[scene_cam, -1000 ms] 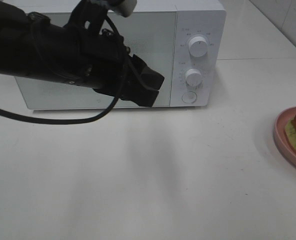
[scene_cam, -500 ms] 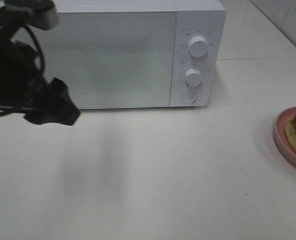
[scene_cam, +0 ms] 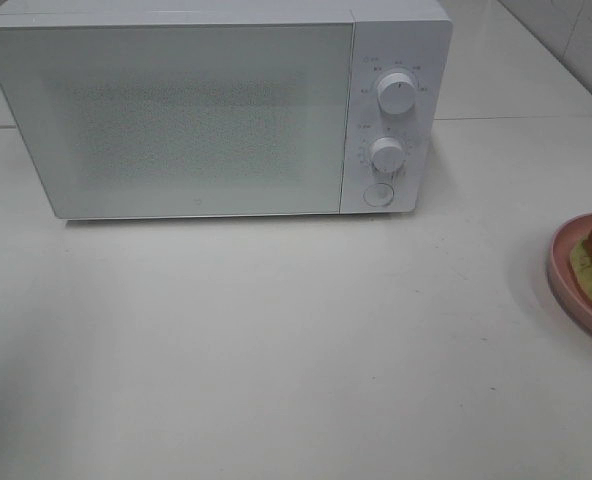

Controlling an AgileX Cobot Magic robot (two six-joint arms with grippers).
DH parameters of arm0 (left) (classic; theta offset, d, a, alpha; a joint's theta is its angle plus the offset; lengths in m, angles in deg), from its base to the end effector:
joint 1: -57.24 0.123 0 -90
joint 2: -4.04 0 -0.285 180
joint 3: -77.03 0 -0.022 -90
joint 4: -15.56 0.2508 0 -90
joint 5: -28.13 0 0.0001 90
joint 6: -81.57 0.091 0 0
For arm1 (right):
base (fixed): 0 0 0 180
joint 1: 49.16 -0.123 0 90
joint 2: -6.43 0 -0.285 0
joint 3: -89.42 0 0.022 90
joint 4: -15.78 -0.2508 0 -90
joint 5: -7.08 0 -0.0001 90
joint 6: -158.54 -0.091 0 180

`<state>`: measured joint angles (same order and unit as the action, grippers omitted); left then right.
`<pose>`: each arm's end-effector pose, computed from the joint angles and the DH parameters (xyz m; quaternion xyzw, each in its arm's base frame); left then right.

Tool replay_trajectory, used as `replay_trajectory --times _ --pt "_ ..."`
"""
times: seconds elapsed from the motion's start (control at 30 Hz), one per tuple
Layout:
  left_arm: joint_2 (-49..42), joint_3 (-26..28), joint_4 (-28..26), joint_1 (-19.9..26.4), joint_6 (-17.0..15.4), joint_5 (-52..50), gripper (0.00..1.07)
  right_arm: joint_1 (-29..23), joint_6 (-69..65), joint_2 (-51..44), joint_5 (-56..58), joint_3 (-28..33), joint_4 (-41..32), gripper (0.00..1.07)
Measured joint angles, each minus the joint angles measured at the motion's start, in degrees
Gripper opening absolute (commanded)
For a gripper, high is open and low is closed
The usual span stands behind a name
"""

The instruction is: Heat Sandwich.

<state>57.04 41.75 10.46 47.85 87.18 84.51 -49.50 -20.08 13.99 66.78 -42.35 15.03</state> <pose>0.1282 -0.0280 0.3061 0.1121 0.9453 -0.0528 0.3017 -0.0054 0.0010 0.2804 -0.0129 0.8456 0.0017 0.5337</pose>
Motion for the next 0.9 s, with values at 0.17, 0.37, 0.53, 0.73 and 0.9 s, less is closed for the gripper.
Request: replay_trajectory --times 0.17,0.37,0.53,0.73,0.9 --pt "-12.4 -3.1 1.0 3.8 -1.3 5.5 0.68 0.0 0.0 0.0 0.0 0.0 0.0 0.62" --pt "-27.2 -4.0 3.1 4.8 -3.7 11.9 0.68 0.0 0.0 0.0 0.0 0.0 0.0 0.62" --pt "-36.4 -4.0 5.1 4.8 -5.6 13.2 0.68 0.0 0.0 0.0 0.0 0.0 0.0 0.62" --pt "-44.3 -4.0 6.1 4.8 -6.8 13.5 0.68 0.0 0.0 0.0 0.0 0.0 0.0 0.62" --pt "-45.5 -4.3 7.3 4.8 -6.5 13.7 0.68 0.0 0.0 0.0 0.0 0.0 0.0 0.62"
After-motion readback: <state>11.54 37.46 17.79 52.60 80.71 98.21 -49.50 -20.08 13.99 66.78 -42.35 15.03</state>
